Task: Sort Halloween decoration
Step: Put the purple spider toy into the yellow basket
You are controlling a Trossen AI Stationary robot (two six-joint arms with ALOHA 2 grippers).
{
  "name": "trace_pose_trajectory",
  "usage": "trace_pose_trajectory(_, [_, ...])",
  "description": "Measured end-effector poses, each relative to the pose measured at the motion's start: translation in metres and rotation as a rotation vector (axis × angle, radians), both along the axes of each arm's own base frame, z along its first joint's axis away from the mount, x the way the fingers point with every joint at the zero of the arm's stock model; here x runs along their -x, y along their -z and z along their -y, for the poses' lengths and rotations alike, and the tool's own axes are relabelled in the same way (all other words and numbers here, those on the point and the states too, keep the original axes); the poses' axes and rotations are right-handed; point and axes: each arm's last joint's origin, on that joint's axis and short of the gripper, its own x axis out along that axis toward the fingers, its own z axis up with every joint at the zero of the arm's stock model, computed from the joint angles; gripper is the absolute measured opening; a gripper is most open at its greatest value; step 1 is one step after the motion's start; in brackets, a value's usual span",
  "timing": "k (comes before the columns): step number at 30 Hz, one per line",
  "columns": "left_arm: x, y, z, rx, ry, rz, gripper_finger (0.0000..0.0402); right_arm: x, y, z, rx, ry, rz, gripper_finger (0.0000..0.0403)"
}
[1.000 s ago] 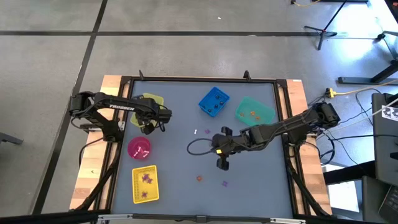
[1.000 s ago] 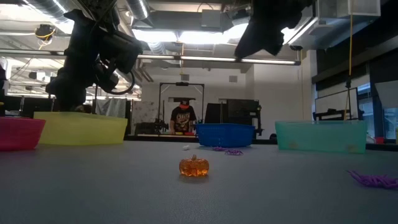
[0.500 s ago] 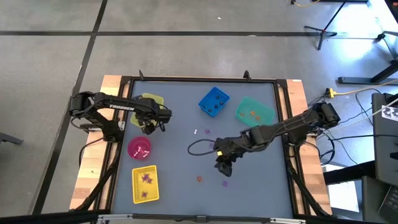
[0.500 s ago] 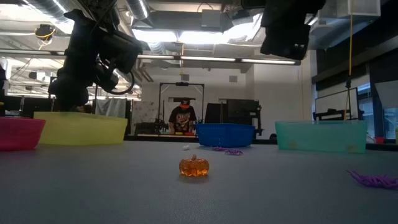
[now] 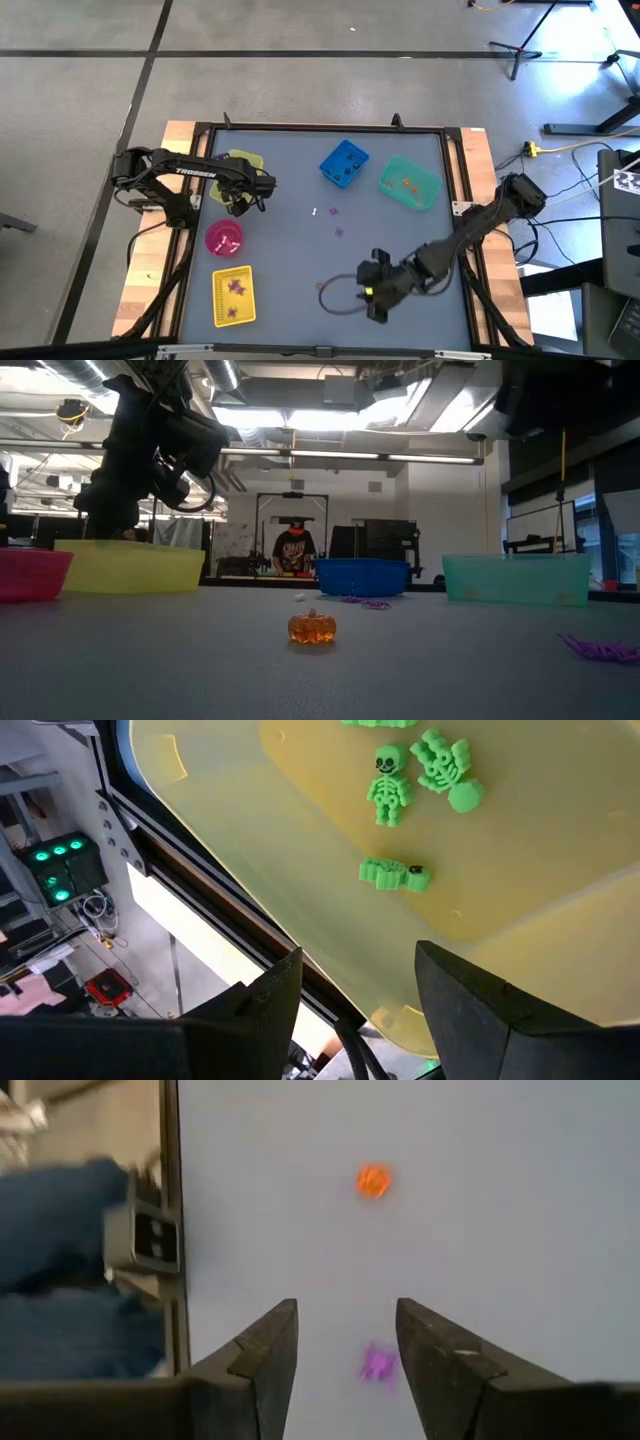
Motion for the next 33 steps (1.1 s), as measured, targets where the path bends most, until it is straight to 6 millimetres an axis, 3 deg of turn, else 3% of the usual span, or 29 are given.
trace_pose_trajectory(6, [0.000,0.000,0.000,0.000,0.000,-0.001,0.0179,0.003,0.032,-0.022,0.076,-0.055,-0.072,0.0170])
trace_pose_trajectory(18, [0.000,0.000,0.000,0.000,0.000,0.000,0.0179,-0.004,0.078,-0.030,0.166,-0.053,-0.168,0.0170])
trace_pose_trajectory(33, [0.000,0.000,0.000,-0.001,0.000,0.002,0.0179,-0.005,0.087,-0.030,0.160,0.029,-0.189,0.0170])
